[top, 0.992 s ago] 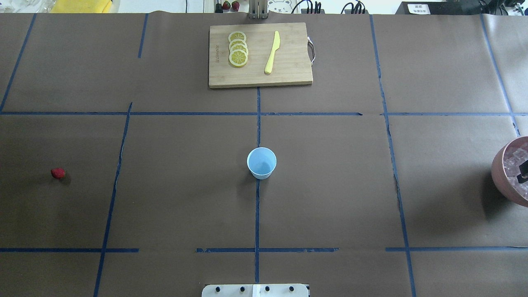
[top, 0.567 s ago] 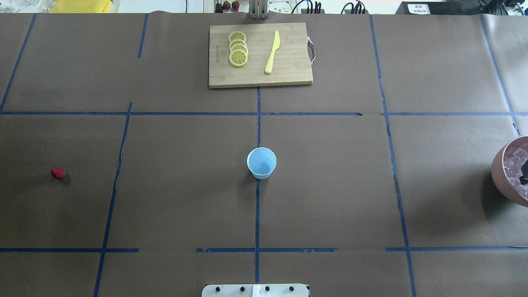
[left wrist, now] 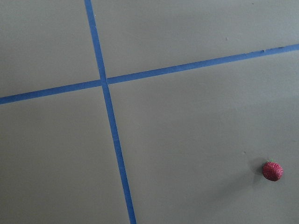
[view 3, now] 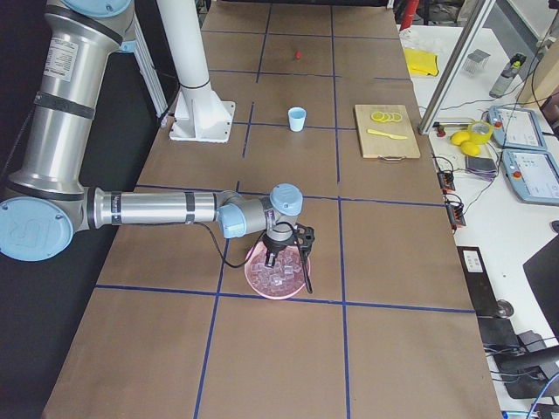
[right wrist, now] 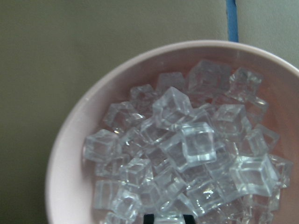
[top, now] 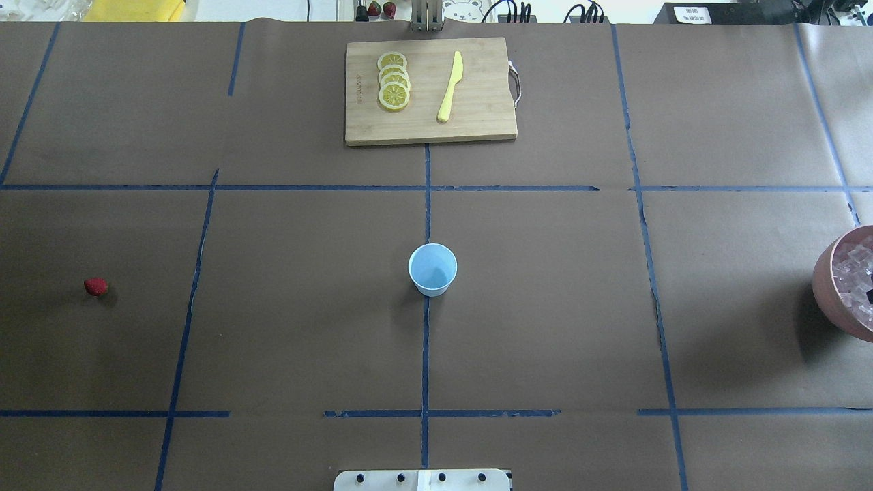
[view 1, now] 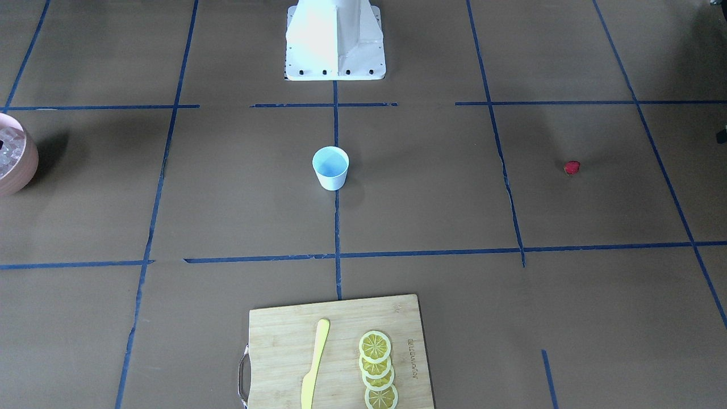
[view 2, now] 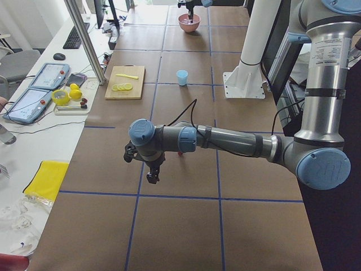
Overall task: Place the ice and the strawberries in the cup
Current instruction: 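Lower the right gripper into the pink bowl and grasp ice cubes, then carry the ice with the right gripper over the light-blue cup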
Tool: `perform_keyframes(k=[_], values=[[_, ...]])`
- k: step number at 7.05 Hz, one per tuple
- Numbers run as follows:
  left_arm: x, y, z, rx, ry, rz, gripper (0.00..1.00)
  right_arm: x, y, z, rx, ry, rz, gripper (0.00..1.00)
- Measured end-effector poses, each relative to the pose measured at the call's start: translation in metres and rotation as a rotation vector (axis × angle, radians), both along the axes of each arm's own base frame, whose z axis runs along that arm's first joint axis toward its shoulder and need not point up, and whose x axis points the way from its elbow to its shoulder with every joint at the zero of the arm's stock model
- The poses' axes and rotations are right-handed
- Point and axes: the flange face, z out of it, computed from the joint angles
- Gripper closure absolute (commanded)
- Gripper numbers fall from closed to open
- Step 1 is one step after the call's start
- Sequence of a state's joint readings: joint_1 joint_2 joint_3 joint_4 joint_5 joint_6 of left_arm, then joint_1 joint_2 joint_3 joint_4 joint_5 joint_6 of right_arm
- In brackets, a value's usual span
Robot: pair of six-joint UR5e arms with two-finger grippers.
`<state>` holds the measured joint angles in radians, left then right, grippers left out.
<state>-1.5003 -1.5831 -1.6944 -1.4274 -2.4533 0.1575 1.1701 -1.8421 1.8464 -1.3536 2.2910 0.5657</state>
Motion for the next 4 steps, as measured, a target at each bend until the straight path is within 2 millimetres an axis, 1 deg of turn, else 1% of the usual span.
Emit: perform_keyframes(k=[1, 2, 3, 4], values=[[0.0, 0.0, -0.001, 0.002, 0.001, 0.0, 0.0, 0.005, -0.005, -0.032, 0.042, -0.024, 0.03, 1.0], [0.0, 0.0, -0.002, 0.005, 0.001, 0.0, 0.0, 0.002, -0.016, -0.069, 0.059, -0.055, 0.085, 1.0], [0.0, -0.001, -0.003, 0.007, 0.002, 0.0, 0.0, -0.017, -0.034, -0.116, 0.04, -0.106, 0.16, 1.0], [0.001, -0.001, -0.005, 0.01, 0.01, 0.0, 0.0, -0.051, -0.048, -0.164, 0.008, -0.163, 0.203, 1.0]])
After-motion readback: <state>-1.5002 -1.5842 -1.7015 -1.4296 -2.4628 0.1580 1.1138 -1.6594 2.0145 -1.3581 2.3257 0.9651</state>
